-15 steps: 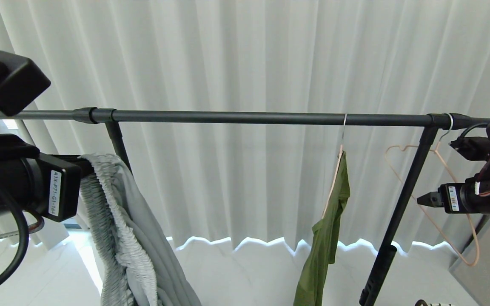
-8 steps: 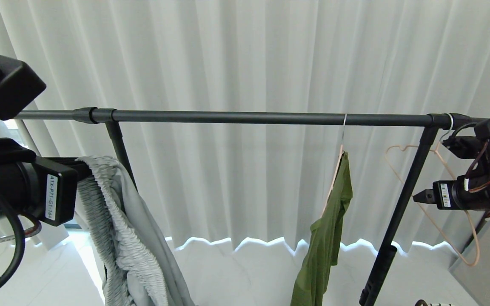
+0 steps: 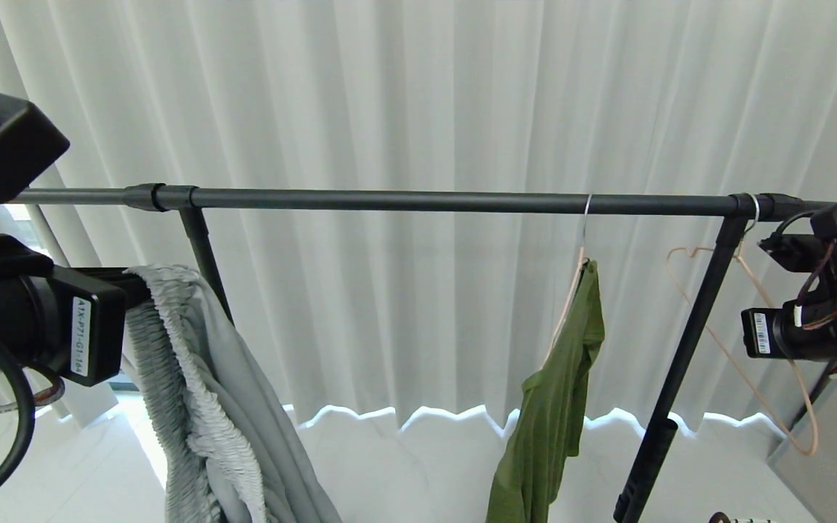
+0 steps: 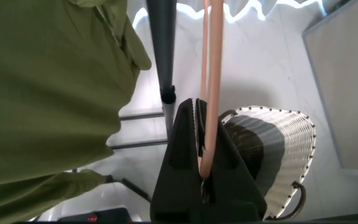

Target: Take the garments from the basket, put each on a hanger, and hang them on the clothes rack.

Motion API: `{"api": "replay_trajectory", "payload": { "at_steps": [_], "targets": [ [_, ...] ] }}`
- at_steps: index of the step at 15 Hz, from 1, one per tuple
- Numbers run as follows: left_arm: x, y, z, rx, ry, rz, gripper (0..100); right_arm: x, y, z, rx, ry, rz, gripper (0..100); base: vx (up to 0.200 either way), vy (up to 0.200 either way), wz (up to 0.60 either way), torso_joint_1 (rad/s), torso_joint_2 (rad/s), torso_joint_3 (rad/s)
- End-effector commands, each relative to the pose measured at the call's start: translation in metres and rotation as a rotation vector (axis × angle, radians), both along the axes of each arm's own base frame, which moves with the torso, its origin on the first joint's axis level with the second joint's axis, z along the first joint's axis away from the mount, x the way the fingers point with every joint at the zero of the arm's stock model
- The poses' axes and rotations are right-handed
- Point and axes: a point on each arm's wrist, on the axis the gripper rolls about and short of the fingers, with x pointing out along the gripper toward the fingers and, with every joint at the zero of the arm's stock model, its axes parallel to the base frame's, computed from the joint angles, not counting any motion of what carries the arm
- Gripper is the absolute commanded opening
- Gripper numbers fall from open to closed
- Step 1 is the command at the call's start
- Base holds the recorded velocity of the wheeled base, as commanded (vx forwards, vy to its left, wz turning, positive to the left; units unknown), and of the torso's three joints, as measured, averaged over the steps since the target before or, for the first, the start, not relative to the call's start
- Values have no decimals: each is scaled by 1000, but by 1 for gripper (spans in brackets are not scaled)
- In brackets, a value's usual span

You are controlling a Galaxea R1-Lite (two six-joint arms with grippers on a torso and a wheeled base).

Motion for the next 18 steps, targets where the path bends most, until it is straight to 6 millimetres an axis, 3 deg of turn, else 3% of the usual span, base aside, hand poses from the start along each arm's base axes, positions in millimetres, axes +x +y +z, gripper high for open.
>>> {"api": "replay_trajectory", "payload": {
  "at_steps": [1,7,12,18],
  "targets": [
    [0,0,1,-2,-3,0,0,-4,0,5,3,-19,1,0,0,0,0,0,0,0],
    [-4,2,2,-9,-15,0,0,-27,-5,25,22,-108,-5,0,0,0,0,0,0,0],
    [-6,3,3,-12,-20,0,0,-51,-8,31,26,-146,-4,0,0,0,0,0,0,0],
    [-5,5,3,14,-30,43,0,-97,-15,36,43,-217,4,0,-33,0,0,0,0,1]
  ]
}}
